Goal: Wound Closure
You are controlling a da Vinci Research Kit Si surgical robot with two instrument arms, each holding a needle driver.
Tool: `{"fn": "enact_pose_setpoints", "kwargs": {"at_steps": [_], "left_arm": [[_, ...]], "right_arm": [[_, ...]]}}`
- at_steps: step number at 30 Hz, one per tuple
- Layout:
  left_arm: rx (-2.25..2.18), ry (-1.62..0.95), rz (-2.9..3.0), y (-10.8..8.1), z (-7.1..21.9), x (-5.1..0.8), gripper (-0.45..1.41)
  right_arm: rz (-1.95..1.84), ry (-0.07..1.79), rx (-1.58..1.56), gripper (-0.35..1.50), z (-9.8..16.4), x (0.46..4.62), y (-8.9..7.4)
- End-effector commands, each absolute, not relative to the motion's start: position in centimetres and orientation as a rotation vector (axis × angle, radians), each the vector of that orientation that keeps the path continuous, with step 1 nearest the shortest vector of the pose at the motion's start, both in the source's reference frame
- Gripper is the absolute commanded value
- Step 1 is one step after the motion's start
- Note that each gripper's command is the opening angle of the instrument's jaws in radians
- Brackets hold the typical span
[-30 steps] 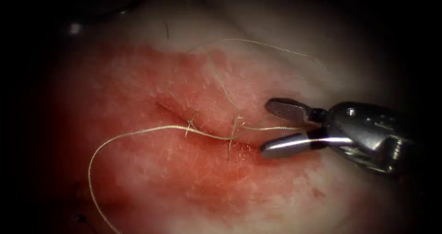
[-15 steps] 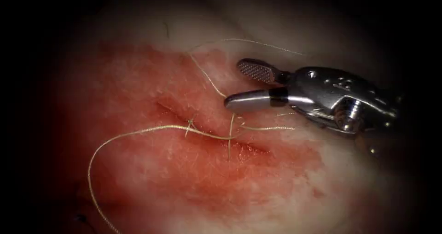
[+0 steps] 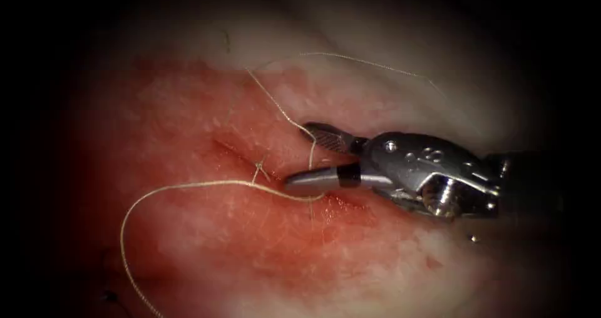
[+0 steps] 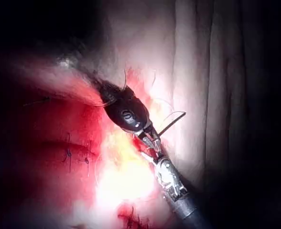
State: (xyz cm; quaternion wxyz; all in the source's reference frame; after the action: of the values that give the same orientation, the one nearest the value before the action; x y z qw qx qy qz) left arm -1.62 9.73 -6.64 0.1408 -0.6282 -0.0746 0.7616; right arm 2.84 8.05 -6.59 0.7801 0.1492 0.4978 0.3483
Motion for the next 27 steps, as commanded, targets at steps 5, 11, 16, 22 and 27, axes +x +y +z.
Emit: {"fn": "enact_pose_setpoints", "kwargs": {"at_steps": [5, 11, 16, 22, 27], "left_arm": [[-1.816, -0.216, 2.198, 9.71, -6.59, -1.67, -0.35], [-1.815, -0.217, 2.198, 9.71, -6.59, -1.67, -0.35], [-1.814, -0.216, 2.198, 9.71, -6.59, -1.67, -0.35], [-1.813, -0.213, 2.198, 9.71, -6.59, -1.69, -0.35], [-1.806, -0.212, 2.196, 9.69, -6.57, -1.72, -0.35]], "right_arm": [[0.724, 1.016, 0.375, 0.74, -6.49, 3.02, 7.73], [0.726, 1.013, 0.397, 0.72, -6.45, 2.90, 7.57], [0.720, 1.016, 0.405, 0.32, -6.48, 2.89, 7.55], [0.745, 1.047, 0.387, -0.35, -6.57, 2.81, 7.64], [0.749, 1.057, 0.393, -0.35, -6.59, 2.78, 7.64]]}}
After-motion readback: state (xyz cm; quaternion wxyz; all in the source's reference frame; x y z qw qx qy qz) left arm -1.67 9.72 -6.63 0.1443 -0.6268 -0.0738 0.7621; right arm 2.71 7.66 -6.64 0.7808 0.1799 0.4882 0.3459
